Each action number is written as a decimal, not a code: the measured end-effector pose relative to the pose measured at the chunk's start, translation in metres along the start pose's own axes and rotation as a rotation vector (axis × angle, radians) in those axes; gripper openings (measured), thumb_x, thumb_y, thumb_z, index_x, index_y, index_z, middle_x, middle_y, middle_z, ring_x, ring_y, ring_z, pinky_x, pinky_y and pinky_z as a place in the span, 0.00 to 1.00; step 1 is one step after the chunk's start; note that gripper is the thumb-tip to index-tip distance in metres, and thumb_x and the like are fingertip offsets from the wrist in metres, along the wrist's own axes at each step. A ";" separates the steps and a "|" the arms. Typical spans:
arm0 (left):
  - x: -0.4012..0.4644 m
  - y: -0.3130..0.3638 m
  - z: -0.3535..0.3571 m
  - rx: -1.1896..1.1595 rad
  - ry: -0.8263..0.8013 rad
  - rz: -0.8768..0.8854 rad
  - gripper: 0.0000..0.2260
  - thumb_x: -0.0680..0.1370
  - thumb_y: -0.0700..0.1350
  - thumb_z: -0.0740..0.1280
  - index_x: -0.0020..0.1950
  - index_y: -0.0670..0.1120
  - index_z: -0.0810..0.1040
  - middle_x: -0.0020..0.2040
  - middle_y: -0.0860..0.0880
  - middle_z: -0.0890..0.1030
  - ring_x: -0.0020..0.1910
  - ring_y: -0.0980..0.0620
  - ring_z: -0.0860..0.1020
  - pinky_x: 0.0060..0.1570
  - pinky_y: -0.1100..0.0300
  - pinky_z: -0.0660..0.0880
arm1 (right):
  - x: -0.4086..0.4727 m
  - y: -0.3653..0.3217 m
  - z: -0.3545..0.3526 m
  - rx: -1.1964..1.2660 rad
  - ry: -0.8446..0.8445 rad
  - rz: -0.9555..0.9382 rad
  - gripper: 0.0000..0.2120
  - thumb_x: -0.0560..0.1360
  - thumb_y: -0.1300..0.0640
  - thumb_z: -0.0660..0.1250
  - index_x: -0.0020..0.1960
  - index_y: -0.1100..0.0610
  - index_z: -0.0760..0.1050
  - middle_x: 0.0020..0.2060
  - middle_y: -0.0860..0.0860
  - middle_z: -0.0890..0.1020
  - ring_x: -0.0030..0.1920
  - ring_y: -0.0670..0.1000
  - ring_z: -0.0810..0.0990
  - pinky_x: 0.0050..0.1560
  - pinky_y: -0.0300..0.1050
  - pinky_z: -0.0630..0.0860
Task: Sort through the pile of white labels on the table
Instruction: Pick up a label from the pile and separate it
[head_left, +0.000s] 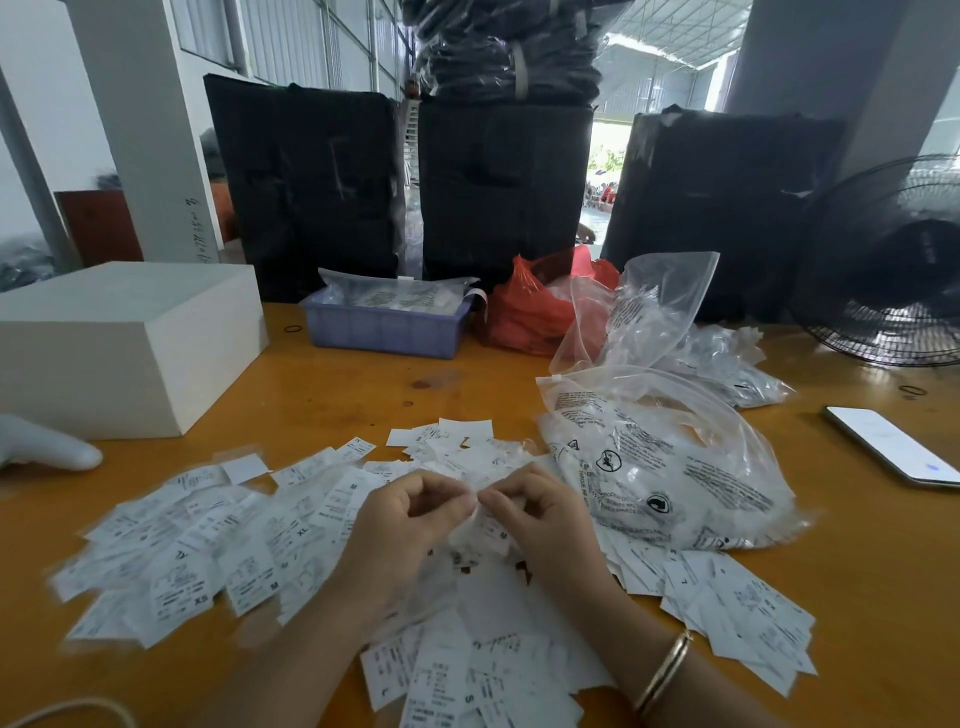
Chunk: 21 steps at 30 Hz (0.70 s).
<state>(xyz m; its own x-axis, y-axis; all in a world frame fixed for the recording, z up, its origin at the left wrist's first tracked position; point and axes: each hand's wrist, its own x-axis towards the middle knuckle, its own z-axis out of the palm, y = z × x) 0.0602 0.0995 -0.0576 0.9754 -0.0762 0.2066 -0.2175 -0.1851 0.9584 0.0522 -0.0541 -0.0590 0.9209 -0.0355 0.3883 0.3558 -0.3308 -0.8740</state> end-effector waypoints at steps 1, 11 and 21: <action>0.000 0.000 0.000 0.014 0.004 0.013 0.03 0.72 0.49 0.72 0.43 0.51 0.82 0.39 0.56 0.84 0.39 0.61 0.81 0.36 0.74 0.73 | -0.001 -0.001 0.000 0.021 -0.001 -0.015 0.09 0.74 0.60 0.70 0.39 0.48 0.80 0.38 0.48 0.78 0.36 0.39 0.75 0.38 0.31 0.71; 0.000 0.002 0.000 -0.038 0.025 0.011 0.06 0.70 0.53 0.69 0.42 0.52 0.82 0.36 0.56 0.85 0.38 0.60 0.82 0.36 0.74 0.74 | 0.005 0.010 -0.010 0.731 0.233 0.217 0.24 0.74 0.69 0.66 0.66 0.51 0.73 0.53 0.55 0.80 0.42 0.47 0.82 0.45 0.38 0.78; 0.000 0.001 -0.001 0.005 0.035 0.007 0.03 0.74 0.48 0.69 0.42 0.52 0.82 0.36 0.57 0.84 0.37 0.62 0.81 0.35 0.76 0.72 | 0.001 0.009 -0.004 0.478 0.105 0.128 0.18 0.74 0.65 0.68 0.58 0.46 0.77 0.47 0.41 0.83 0.44 0.47 0.83 0.46 0.38 0.79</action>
<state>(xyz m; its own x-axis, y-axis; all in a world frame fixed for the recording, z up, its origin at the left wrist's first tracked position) 0.0605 0.1001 -0.0566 0.9745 -0.0429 0.2201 -0.2242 -0.1892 0.9560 0.0562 -0.0607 -0.0652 0.9495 -0.1507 0.2751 0.2970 0.1502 -0.9430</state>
